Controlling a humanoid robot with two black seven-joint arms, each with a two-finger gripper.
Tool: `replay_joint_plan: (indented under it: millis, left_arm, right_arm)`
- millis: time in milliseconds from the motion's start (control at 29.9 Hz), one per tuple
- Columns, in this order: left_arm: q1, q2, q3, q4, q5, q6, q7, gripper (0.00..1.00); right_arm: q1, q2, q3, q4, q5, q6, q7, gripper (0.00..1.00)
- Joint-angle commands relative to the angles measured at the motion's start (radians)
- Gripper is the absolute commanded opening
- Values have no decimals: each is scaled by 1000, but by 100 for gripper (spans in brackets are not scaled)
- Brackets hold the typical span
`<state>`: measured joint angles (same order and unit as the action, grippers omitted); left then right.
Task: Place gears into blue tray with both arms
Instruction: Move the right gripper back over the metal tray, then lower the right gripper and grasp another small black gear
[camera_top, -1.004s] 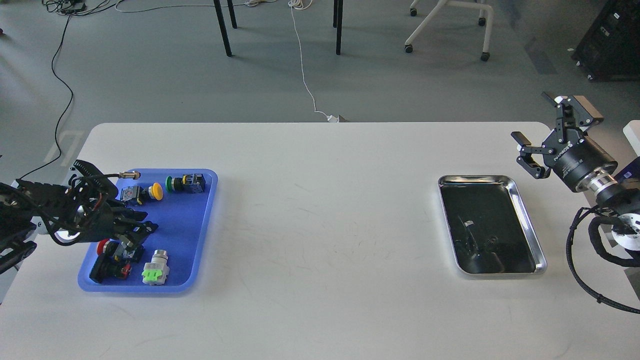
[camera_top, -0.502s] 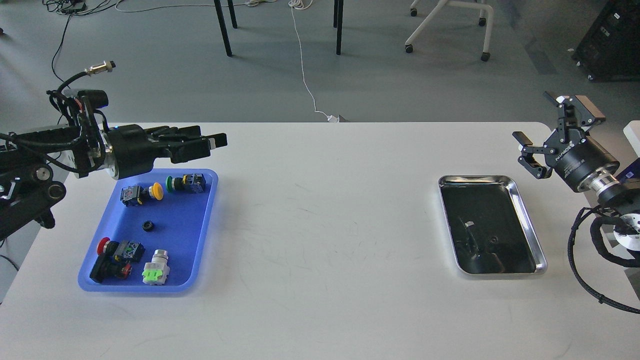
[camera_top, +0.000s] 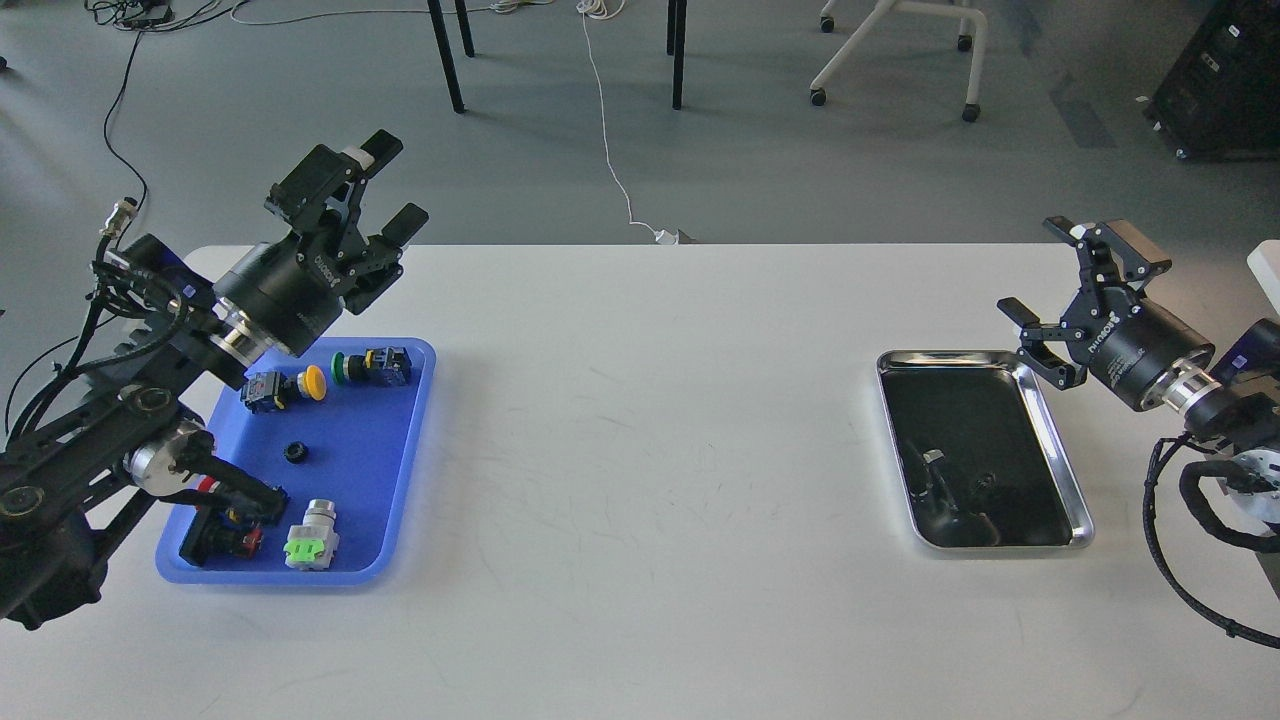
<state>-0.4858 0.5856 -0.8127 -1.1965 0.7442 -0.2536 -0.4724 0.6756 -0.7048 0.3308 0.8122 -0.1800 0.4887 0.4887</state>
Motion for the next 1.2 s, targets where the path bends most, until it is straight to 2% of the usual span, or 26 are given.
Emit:
replay_joint_plan:
  millis: [0, 33, 167, 234, 502, 669, 903, 1171]
  left_arm:
    - [24, -10, -58, 9, -52, -19, 90, 98]
    - [24, -15, -74, 11, -83, -30, 107, 98]
    - [24, -29, -86, 11, -137, -49, 130, 98]
    - [24, -35, -86, 12, -141, -56, 152, 98]
    - [24, -36, -98, 9, -141, -61, 153, 98]
    - [24, -35, -100, 8, -141, -61, 153, 98]
    - [26, -33, -118, 5, -141, -61, 153, 98]
    - [27, -29, -129, 5, -141, -61, 153, 98]
  right_arm:
    - [15, -80, -7, 94, -287, 0, 0, 98]
    - [28, -108, -7, 128, -402, 0, 0, 98]
    - [97, -179, -15, 203, -706, 0, 0, 98]
    - [168, -225, -58, 260, -963, 0, 0, 98]
    - [461, -243, -413, 323, -1495, 0, 0, 98]
    - [529, -176, -576, 315, -1589, 0, 0, 97]
    - [524, -111, -631, 285, -1590, 0, 0, 92]
    - [522, -29, -674, 205, -1589, -9, 0, 76]
